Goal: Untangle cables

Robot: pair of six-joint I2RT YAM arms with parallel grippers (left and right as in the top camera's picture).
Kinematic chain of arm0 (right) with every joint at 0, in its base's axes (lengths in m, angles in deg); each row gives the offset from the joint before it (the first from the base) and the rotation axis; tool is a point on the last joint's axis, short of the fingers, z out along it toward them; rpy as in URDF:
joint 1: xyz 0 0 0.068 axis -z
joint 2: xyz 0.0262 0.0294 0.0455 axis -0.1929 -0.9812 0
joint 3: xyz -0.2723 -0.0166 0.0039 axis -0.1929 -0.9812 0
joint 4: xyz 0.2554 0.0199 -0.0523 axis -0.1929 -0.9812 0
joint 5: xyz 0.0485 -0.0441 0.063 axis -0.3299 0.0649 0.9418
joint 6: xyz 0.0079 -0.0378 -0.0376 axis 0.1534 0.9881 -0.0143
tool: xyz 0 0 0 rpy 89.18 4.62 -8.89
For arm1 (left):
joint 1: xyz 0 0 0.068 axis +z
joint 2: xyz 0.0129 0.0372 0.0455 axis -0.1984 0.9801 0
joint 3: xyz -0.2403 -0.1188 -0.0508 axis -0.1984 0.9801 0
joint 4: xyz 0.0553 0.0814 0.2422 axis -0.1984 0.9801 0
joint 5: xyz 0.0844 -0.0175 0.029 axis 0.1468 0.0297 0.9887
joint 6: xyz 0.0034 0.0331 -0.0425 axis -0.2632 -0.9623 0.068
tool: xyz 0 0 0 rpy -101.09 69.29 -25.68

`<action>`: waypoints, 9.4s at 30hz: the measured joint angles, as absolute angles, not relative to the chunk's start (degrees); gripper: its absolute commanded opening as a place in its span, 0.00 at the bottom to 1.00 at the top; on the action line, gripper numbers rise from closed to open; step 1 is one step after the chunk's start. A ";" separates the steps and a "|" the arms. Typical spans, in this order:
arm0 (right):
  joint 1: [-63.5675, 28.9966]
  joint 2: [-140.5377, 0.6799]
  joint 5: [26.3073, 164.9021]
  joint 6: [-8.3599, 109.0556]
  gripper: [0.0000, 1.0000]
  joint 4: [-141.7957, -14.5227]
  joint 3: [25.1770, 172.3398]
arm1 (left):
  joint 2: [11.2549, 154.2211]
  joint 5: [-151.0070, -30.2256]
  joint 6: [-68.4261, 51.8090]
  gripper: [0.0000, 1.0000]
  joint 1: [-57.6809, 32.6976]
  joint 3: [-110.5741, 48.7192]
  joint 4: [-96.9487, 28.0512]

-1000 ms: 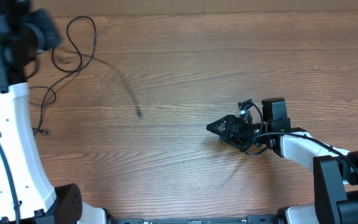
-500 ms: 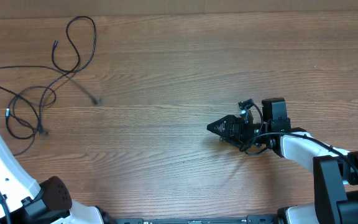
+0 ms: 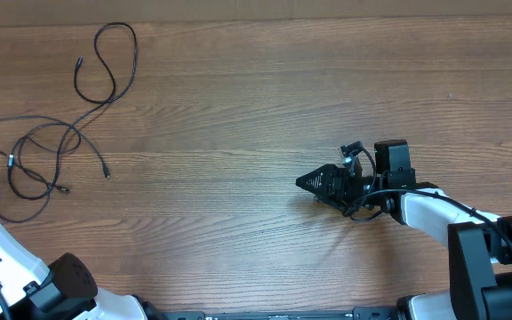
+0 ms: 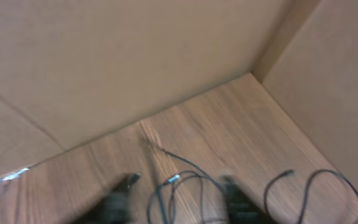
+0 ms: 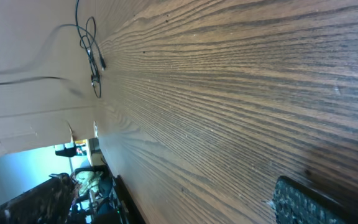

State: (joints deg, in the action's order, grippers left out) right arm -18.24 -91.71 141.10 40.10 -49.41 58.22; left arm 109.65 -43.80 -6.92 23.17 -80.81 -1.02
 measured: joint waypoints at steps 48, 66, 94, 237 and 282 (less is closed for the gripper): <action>-18.28 -91.82 98.72 49.08 1.00 -107.96 95.45 | 112.12 -68.37 -20.41 1.00 -8.37 -74.71 27.99; -18.28 -75.91 97.12 49.08 1.00 -104.27 86.16 | 80.65 -67.86 -20.60 1.00 -8.37 -35.10 8.01; -18.28 -40.96 97.17 47.75 1.00 -101.60 74.31 | 48.28 -67.45 -20.56 1.00 -8.37 -14.71 0.77; -14.48 0.00 83.07 49.34 1.00 -49.93 25.92 | 11.82 -79.29 -17.04 0.99 -12.22 48.46 -65.80; -14.48 0.00 83.09 49.34 1.00 -49.93 25.92 | 11.82 -79.29 -17.04 0.99 -12.22 48.46 -65.80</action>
